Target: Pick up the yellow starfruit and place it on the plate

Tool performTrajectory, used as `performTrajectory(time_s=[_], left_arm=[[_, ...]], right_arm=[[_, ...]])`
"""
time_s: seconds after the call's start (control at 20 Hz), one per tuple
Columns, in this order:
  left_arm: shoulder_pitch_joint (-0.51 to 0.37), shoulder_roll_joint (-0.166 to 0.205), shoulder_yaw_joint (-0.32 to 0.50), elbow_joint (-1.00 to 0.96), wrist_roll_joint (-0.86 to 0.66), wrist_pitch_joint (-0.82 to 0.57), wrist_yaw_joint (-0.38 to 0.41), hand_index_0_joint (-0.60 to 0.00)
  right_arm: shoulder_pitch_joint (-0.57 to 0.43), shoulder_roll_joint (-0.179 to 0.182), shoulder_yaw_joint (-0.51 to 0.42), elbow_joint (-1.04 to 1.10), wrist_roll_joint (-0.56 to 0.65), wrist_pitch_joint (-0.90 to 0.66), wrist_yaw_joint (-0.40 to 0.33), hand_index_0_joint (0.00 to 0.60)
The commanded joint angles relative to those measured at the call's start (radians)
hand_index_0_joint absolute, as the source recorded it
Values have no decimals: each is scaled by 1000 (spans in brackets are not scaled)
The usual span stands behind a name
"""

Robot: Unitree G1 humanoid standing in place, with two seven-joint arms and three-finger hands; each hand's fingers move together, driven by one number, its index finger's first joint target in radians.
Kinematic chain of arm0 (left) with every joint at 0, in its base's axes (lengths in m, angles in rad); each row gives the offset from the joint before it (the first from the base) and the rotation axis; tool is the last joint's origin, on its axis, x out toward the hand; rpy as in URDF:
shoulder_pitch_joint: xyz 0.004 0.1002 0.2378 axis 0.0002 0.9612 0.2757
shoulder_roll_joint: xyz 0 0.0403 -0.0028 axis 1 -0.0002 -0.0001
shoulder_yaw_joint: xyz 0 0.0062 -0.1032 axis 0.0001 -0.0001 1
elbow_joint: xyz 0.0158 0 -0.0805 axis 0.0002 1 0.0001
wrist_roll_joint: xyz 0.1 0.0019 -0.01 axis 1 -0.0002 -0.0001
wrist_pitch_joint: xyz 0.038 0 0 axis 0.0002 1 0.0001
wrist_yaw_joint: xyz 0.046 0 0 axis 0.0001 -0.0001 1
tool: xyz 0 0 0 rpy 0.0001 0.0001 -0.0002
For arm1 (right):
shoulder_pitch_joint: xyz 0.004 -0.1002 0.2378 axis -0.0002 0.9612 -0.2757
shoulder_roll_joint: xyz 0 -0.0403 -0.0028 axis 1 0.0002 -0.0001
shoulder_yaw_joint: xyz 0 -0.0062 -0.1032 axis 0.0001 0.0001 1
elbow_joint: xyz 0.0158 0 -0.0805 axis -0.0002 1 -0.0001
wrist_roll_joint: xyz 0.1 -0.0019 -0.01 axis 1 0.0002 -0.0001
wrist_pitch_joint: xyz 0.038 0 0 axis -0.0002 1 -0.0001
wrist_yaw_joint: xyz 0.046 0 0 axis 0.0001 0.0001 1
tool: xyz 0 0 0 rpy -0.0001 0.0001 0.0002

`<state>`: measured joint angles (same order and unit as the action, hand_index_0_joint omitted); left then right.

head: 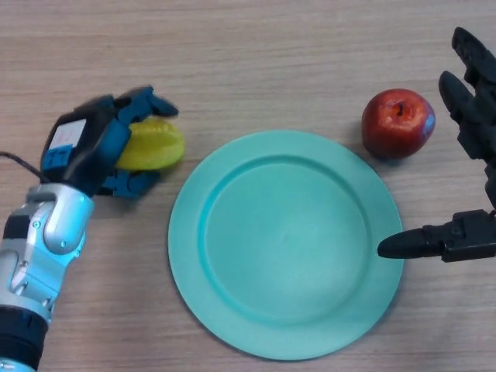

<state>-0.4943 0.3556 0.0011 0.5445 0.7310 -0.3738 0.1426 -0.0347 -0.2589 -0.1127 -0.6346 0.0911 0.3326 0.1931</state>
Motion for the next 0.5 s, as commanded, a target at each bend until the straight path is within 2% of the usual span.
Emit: performTrajectory(time_s=[0.05, 0.1, 0.3, 0.4, 0.5], left_arm=[[-23, 55, 41, -72, -14, -39, -1, -600], [-16, 59, 52, -92, -33, -40, -23, -600], [10, 100, 89, -184, 44, -23, 78, -600], [54, 93, 104, -291, 24, 7, 70, -600], [101, 76, 95, -418, 31, 56, 27, -600]], right_arm=[[-15, -12, -33, -75, 46, -86, -6, 0], [-15, -13, -34, -87, 53, -66, -3, 0], [-17, -13, -28, -110, 50, -40, 4, 0], [-21, -14, -16, -112, 32, -29, 8, 0], [-24, -9, -8, -105, 20, -35, 9, 0]])
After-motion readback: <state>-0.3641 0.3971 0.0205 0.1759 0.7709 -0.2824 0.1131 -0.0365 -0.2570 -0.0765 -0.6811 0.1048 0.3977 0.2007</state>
